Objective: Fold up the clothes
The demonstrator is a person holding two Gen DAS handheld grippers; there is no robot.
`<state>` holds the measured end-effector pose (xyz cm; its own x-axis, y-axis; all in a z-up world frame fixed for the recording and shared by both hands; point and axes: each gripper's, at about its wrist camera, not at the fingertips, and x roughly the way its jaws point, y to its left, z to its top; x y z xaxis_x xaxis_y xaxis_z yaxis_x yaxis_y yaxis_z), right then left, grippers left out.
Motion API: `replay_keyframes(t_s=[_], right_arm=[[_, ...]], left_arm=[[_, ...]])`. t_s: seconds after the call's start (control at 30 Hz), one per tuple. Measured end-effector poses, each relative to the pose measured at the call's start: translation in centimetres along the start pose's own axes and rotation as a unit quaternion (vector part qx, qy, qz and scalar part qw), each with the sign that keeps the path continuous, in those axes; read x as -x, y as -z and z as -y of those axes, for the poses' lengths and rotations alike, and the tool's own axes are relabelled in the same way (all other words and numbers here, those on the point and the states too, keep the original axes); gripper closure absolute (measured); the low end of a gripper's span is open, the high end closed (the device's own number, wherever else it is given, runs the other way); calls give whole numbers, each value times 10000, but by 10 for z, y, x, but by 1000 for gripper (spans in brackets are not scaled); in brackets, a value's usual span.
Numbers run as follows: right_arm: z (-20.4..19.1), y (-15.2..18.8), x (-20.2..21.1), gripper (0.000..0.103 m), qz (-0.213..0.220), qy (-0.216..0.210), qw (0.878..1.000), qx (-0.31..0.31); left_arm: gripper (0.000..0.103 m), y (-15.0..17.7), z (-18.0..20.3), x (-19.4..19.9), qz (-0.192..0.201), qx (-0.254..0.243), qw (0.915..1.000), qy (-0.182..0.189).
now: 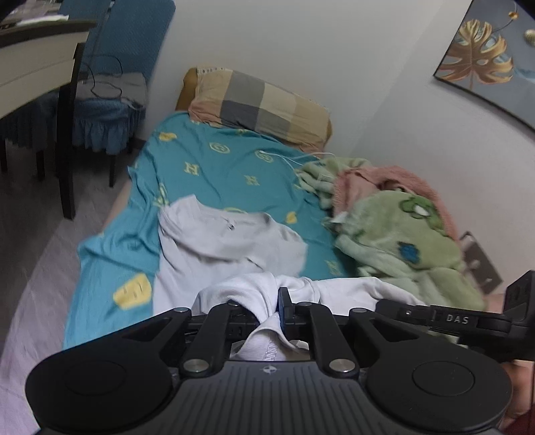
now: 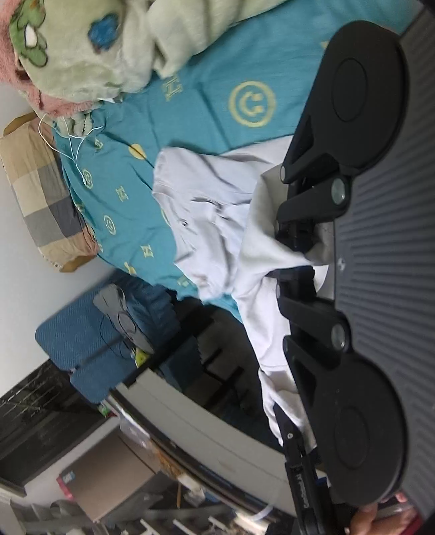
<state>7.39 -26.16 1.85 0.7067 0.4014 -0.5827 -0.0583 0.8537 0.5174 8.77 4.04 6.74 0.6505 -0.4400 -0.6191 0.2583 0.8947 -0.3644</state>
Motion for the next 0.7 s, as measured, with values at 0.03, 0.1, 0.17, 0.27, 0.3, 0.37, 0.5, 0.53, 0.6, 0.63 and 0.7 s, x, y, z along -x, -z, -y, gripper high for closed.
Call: replay_keyframes(t_s=[0.03, 0.1, 0.17, 0.27, 0.3, 0.37, 0.5, 0.53, 0.6, 0.63, 0.7], right_arm=[[3, -4, -14, 93, -15, 67, 10000, 16], [10, -13, -43, 93, -62, 218, 9997, 53], [20, -17, -72, 93, -134, 356, 9992, 84], [36, -19, -115, 93, -312, 573, 9978, 144], [41, -19, -130, 93, -393, 649, 9970, 167], [49, -16, -154, 93, -555, 779, 9951, 261], [59, -9, -185, 93, -862, 1037, 9906, 248], [62, -8, -190, 92, -927, 1081, 9896, 216], [66, -6, -199, 92, -1032, 1136, 9879, 207], [66, -5, -202, 92, -1064, 1153, 9874, 208], [66, -4, -203, 92, -1071, 1162, 9872, 205]], left_arm=[[93, -5, -4, -16, 18, -30, 10000, -68], [92, -12, -12, -47, 27, -115, 9998, -175], [91, -14, -23, -82, -7, -214, 9992, -330], [91, -7, -42, -133, -200, -222, 9984, -488], [91, -4, -48, -149, -281, -215, 9979, -535], [90, 5, -60, -178, -451, -277, 9964, -666], [90, 16, -75, -219, -732, -198, 9937, -826], [90, 19, -78, -226, -792, -206, 9931, -839], [89, 24, -83, -240, -910, -220, 9919, -864], [89, 26, -85, -242, -913, -226, 9918, -866], [88, 28, -84, -242, -877, -283, 9917, -895]])
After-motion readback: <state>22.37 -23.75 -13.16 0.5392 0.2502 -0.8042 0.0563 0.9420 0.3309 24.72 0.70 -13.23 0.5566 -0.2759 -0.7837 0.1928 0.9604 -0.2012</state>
